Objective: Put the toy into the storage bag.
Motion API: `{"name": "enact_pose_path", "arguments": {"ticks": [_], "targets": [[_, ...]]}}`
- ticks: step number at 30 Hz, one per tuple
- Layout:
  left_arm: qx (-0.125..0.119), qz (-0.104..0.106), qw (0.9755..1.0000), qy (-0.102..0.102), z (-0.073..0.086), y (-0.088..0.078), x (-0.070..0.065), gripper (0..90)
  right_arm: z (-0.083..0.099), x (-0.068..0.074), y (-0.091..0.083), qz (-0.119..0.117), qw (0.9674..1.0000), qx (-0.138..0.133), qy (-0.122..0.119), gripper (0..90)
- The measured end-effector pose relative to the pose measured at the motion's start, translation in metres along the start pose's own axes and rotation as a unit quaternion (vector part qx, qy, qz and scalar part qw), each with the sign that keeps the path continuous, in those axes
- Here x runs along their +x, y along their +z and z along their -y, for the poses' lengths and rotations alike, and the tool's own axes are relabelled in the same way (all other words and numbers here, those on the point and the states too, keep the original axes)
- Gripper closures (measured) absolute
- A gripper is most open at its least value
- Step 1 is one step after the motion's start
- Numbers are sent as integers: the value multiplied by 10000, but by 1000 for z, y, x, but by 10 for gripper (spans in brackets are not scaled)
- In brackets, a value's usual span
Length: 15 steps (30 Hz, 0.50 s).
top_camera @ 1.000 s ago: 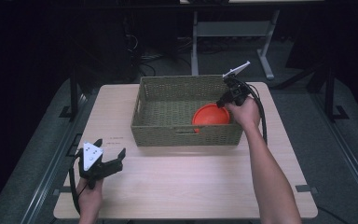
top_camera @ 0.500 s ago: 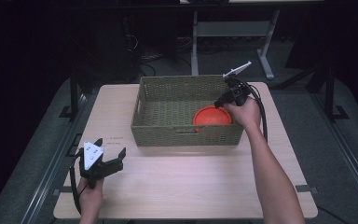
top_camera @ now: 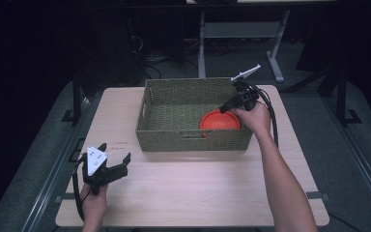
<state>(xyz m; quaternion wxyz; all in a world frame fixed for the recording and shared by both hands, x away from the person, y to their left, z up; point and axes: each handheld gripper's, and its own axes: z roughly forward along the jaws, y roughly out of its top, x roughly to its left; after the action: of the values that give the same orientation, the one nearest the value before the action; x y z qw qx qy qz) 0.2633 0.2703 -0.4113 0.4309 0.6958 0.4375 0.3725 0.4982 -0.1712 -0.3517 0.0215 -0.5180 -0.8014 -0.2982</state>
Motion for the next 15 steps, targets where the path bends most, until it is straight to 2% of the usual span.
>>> {"name": "enact_pose_path", "arguments": {"ticks": [5,8,15], "targets": [[4,16,10000,7,0,-1,-1,128,2,1,-1,-29,10000,36,17,421],[10,7,10000,1,0,-1,0,128,5,1,-1,-61,10000,-30,-19,409],[-13,4,10000,-9,0,-2,-1,128,12,-4,-3,-195,9997,-98,75,390]]}}
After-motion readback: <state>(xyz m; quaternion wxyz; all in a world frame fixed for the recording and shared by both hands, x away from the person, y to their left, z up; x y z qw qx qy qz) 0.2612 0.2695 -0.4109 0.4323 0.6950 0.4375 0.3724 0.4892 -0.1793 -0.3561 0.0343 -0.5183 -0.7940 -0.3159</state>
